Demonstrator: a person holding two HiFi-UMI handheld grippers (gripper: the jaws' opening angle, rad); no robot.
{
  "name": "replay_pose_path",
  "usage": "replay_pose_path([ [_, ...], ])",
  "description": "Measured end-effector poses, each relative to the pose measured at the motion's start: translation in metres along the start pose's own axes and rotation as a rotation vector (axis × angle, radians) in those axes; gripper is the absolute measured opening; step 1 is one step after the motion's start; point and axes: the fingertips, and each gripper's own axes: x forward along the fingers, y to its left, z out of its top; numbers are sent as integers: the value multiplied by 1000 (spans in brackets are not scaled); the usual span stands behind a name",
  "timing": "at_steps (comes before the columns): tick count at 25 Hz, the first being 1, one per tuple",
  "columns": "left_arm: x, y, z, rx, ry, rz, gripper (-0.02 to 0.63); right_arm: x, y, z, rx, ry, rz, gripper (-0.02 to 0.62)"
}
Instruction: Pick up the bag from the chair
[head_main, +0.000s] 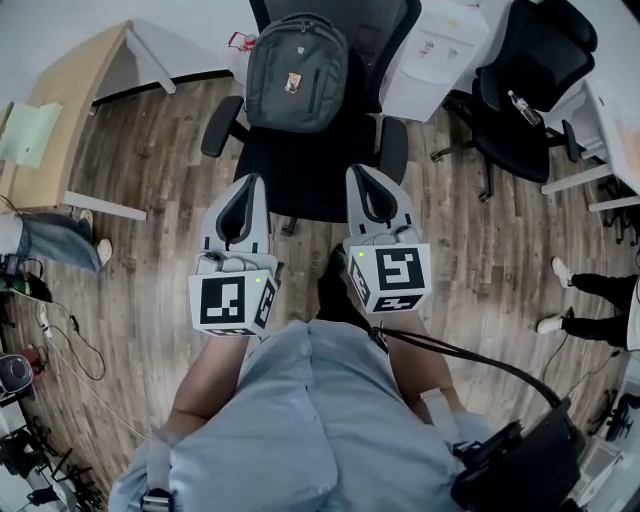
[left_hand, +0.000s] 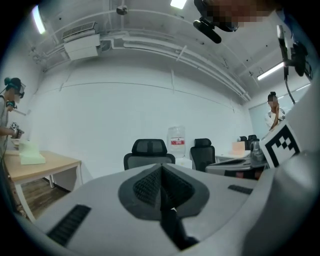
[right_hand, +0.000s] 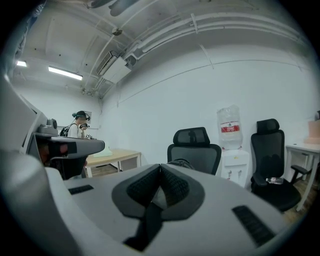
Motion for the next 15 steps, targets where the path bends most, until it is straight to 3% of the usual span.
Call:
replay_pose_path([
  [7, 101, 9, 24, 50, -8, 2, 2, 73, -59, 22, 17, -17, 19, 2],
  [15, 155, 19, 46, 88, -45, 35, 2, 121, -106, 49, 14, -72, 21, 0],
])
